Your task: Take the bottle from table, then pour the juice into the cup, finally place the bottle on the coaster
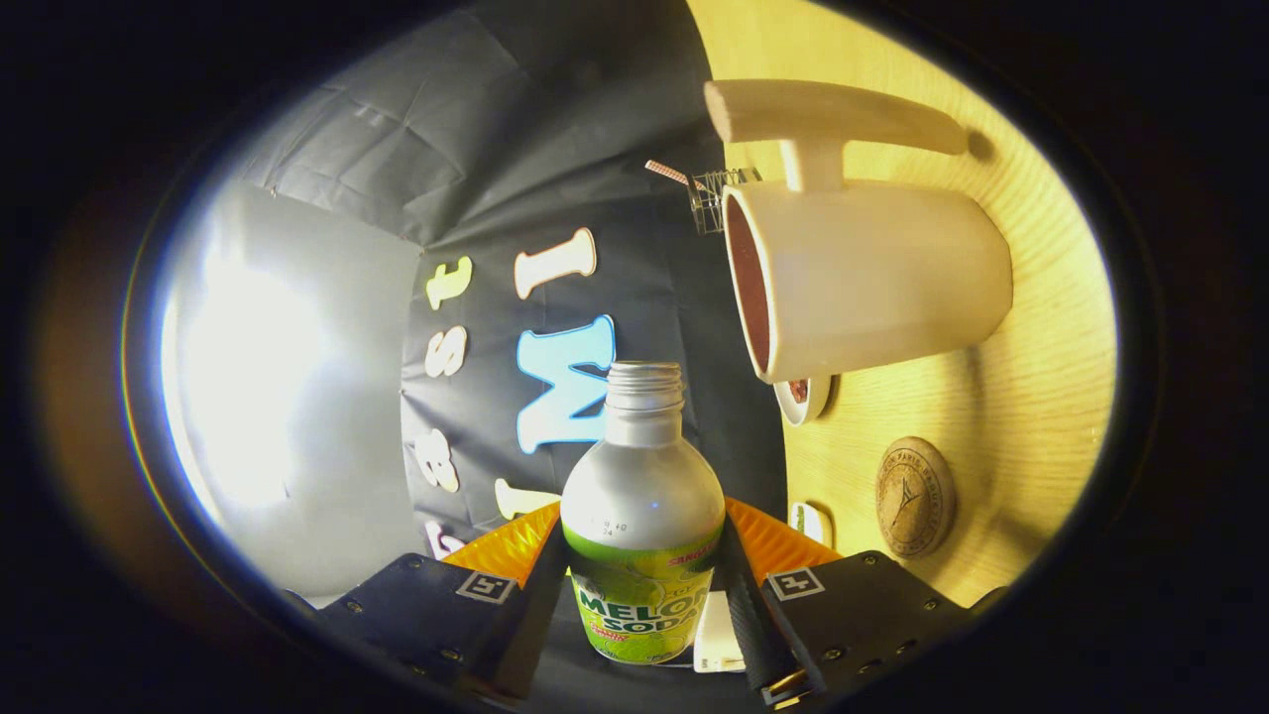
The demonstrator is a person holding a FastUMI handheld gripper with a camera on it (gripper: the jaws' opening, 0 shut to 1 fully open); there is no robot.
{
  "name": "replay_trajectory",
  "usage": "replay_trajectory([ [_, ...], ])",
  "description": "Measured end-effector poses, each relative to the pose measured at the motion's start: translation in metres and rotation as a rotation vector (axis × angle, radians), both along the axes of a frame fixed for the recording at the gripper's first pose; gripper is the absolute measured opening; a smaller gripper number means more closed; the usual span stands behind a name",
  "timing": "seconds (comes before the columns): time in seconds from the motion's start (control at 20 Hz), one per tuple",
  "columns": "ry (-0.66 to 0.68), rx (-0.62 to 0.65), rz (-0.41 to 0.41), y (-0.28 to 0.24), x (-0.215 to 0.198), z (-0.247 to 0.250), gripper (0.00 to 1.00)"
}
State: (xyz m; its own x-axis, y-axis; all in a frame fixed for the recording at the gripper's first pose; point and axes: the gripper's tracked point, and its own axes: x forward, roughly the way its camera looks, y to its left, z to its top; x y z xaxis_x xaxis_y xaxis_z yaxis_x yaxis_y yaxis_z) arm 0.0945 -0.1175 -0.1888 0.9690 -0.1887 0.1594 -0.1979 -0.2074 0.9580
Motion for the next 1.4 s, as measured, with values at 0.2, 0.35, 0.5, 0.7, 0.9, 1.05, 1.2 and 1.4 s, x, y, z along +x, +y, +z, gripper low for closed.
replay_trajectory([
  [0.2,-0.014,0.039,-0.009,0.002,0.003,0.003,0.77],
  [0.35,-0.023,0.043,-0.011,0.002,0.004,0.004,0.77],
  [0.5,-0.037,0.054,-0.021,0.003,0.007,0.005,0.77],
  [0.7,-0.057,0.089,-0.022,0.005,0.010,0.009,0.77],
  [0.9,-0.081,0.109,-0.025,0.006,0.012,0.012,0.77],
  [1.05,-0.094,0.120,-0.027,0.006,0.011,0.015,0.77],
  [1.2,-0.112,0.138,-0.032,0.005,0.012,0.022,0.77],
  [1.4,-0.130,0.158,-0.046,0.003,0.016,0.033,0.77],
])
